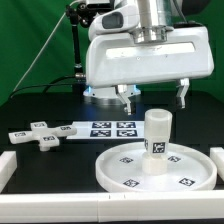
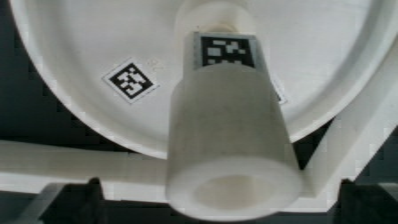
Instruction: Assemble round table
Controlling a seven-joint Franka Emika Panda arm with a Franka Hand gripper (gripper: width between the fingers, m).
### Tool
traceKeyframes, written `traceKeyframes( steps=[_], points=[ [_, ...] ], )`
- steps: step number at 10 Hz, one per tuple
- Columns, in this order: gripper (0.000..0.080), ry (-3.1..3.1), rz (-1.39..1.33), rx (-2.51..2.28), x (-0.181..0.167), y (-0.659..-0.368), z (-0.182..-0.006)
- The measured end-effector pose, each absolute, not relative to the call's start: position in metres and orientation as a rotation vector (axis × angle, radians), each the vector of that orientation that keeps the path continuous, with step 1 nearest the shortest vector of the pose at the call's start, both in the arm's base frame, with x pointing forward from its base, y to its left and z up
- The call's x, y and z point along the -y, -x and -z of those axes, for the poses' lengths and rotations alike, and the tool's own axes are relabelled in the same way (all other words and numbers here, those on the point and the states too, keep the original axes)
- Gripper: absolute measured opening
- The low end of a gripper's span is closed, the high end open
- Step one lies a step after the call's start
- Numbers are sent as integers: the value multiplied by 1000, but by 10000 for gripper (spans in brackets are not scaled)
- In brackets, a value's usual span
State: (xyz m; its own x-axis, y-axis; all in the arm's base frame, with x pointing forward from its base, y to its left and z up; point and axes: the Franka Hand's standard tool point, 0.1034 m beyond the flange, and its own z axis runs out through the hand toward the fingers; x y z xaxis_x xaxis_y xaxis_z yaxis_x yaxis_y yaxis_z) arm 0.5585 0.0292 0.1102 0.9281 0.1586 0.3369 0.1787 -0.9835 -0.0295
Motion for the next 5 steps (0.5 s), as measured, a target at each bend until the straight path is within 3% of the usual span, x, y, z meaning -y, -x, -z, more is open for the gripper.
traceKeyframes(
  steps=[5],
  points=[
    [649, 2988, 38, 322, -40, -558, -109]
  ],
)
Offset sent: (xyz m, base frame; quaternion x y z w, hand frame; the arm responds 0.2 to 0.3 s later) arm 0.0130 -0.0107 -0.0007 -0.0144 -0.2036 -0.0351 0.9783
